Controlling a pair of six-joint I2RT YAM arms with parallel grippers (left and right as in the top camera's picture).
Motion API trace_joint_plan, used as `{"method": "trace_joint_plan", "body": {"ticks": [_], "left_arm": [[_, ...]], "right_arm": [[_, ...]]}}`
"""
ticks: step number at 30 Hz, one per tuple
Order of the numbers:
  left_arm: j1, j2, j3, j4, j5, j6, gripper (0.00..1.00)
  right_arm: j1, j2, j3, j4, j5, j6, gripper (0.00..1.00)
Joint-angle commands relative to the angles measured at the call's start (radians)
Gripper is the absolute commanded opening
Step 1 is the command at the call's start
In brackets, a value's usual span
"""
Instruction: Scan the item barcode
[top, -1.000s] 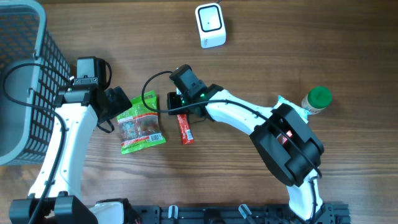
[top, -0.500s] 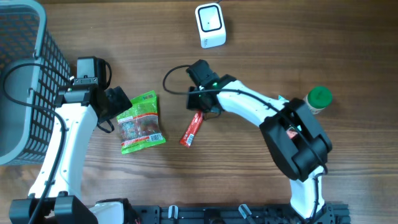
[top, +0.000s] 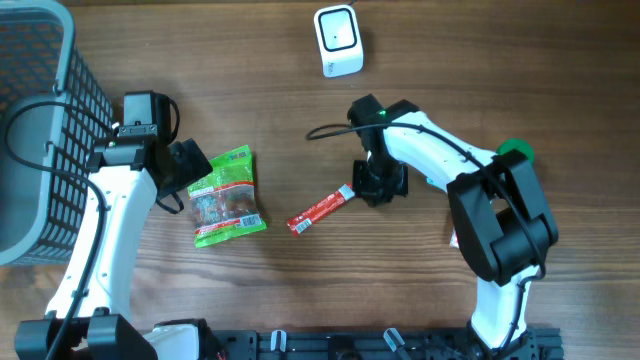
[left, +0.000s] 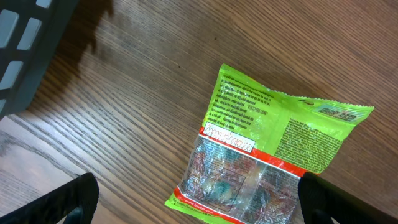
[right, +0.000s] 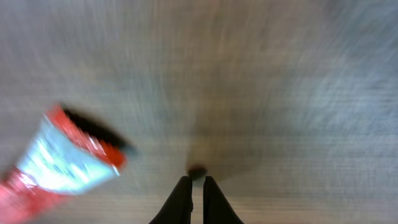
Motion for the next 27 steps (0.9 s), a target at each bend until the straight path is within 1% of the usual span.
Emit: {"method": "trace_joint_plan", "body": {"ticks": [1,4,6,7,11,15,18,21,25,27], "left_arm": [[0.005,-0.003,0.014,0.000,0.002,0.008,1.00],[0.005,-0.003,0.014,0.000,0.002,0.008,1.00],[0.005,-0.003,0.014,0.000,0.002,0.008,1.00],[0.005,-0.003,0.014,0.000,0.002,0.008,1.00],[0.005,-0.003,0.014,0.000,0.002,0.008,1.00],[0.005,-0.003,0.014,0.000,0.002,0.008,1.00],[0.005,-0.003,0.014,0.000,0.002,0.008,1.00],[0.005,-0.003,0.014,0.000,0.002,0.008,1.00],[0.005,-0.003,0.014,0.000,0.002,0.008,1.00],[0.005,-0.003,0.014,0.000,0.002,0.008,1.00]], "right_arm": [[0.005,-0.010,0.013,0.013,0.040,-0.129,0.07],[-0.021,-0.016,0.098,0.057,0.012,-0.138,0.04],[-0.021,-0.016,0.136,0.139,-0.016,-0.187,0.04],[-0.018,-0.016,0.138,0.173,-0.019,-0.190,0.04],[-0.002,-0.015,0.112,0.314,-0.019,-0.203,0.04],[0.025,-0.014,0.068,0.325,-0.019,-0.256,0.04],[0.048,-0.014,0.007,0.342,-0.018,-0.256,0.05],[0.058,-0.015,-0.036,0.299,-0.015,-0.256,0.09],[0.057,-0.015,-0.043,0.109,-0.011,-0.252,0.09],[0.057,-0.015,-0.043,0.012,-0.016,-0.228,0.09]]}}
